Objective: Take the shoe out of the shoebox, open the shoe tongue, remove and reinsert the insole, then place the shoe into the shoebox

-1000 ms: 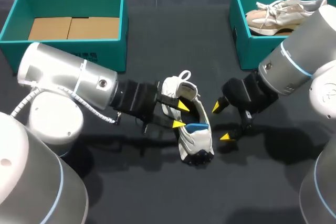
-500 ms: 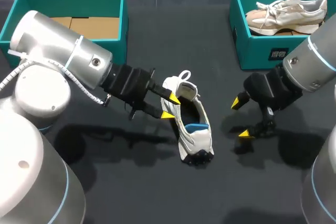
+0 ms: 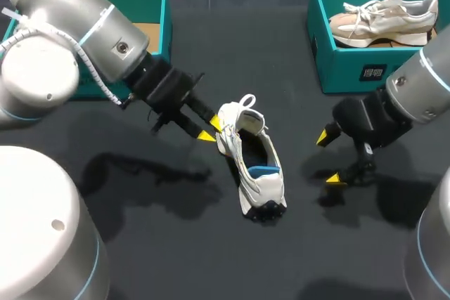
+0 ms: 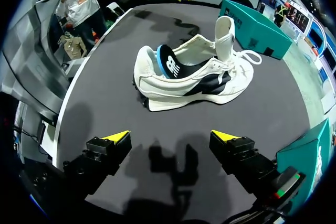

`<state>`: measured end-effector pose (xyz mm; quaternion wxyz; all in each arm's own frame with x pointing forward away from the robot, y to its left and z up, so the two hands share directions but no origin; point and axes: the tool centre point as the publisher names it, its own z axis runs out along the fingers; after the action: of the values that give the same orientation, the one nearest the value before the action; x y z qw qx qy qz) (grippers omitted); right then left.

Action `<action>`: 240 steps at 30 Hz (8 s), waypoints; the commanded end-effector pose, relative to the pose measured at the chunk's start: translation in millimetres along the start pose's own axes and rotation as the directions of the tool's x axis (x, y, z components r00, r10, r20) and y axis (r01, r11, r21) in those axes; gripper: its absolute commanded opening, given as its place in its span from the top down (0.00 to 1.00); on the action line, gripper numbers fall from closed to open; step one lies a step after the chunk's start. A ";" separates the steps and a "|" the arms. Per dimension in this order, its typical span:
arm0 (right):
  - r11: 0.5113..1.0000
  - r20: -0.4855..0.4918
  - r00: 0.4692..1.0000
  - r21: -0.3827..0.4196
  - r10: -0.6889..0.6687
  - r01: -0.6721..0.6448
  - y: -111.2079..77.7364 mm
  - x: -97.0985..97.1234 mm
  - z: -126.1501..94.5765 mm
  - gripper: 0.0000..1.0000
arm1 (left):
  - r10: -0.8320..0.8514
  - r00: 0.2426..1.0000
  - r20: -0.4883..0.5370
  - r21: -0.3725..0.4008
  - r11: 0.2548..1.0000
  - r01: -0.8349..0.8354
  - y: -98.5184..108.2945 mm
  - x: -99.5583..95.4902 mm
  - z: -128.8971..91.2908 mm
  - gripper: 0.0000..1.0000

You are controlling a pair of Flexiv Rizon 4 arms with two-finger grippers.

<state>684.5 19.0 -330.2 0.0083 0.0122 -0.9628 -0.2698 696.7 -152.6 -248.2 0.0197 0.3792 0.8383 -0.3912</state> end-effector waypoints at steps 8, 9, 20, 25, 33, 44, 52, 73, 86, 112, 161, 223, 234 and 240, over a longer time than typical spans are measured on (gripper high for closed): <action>0.997 0.034 0.997 -0.003 0.076 -0.076 -32.8 18.1 -36.8 0.00 | 0.065 0.971 -0.229 -0.022 0.997 -0.072 -1.5 -4.3 -11.8 1.00; 0.997 0.034 0.997 -0.003 0.076 -0.076 -32.8 18.1 -36.8 0.00 | 0.065 0.971 -0.229 -0.022 0.997 -0.072 -1.5 -4.3 -11.8 1.00; 0.996 0.051 0.994 -0.013 0.094 -0.093 -37.2 20.7 -45.8 0.00 | 0.118 0.958 -0.261 -0.009 0.992 -0.124 -0.1 -7.3 -14.8 1.00; 0.992 0.059 0.990 0.000 0.130 -0.130 -49.6 27.0 -66.2 0.00 | 0.180 0.937 -0.298 0.019 0.983 -0.183 -4.1 -6.1 -7.4 1.00; 0.987 0.062 0.986 0.008 0.158 -0.159 -63.8 27.1 -79.3 0.00 | 0.220 0.927 -0.305 0.018 0.974 -0.225 -11.0 -10.7 4.3 1.00; 0.987 0.062 0.986 0.008 0.158 -0.159 -63.8 27.1 -79.3 0.00 | 0.301 0.875 -0.378 0.019 0.948 -0.318 -17.9 -21.8 39.1 1.00; 0.987 0.062 0.986 0.008 0.158 -0.159 -63.8 27.1 -79.3 0.00 | 0.335 0.857 -0.391 0.044 0.937 -0.346 -22.3 -24.4 42.3 1.00; 0.987 0.062 0.986 0.008 0.158 -0.159 -63.8 27.1 -79.3 0.00 | 0.388 0.788 -0.478 0.041 0.906 -0.421 -27.5 -12.9 94.8 1.00; 0.987 0.062 0.986 0.008 0.158 -0.159 -63.8 27.1 -79.3 0.00 | 0.384 0.782 -0.491 0.029 0.905 -0.425 -17.9 -5.4 124.2 1.00; 0.987 0.062 0.986 0.008 0.158 -0.159 -63.8 27.1 -79.3 0.00 | 0.430 0.787 -0.443 0.112 0.897 -0.428 -18.6 -21.9 96.8 1.00; 0.987 0.062 0.986 0.008 0.158 -0.159 -63.8 27.1 -79.3 0.00 | 0.406 0.769 -0.495 0.016 0.889 -0.458 1.3 -7.8 125.5 1.00; 0.987 0.062 0.986 0.008 0.158 -0.159 -63.8 27.1 -79.3 0.00 | 0.365 0.815 -0.451 -0.225 0.837 -0.499 54.0 -9.9 159.2 1.00; 0.987 0.062 0.986 0.008 0.158 -0.159 -63.8 27.1 -79.3 0.00 | 0.443 0.774 -0.453 -0.050 0.854 -0.518 -8.1 -4.2 143.0 1.00; 0.987 0.062 0.986 0.008 0.158 -0.159 -63.8 27.1 -79.3 0.00 | 0.448 0.742 -0.500 -0.021 0.849 -0.527 -10.8 6.3 155.8 1.00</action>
<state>662.3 -77.5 -295.6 0.0017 -0.0717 -0.9620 -0.2634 647.2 -251.1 -344.9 -0.0489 0.6646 0.7173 -0.2033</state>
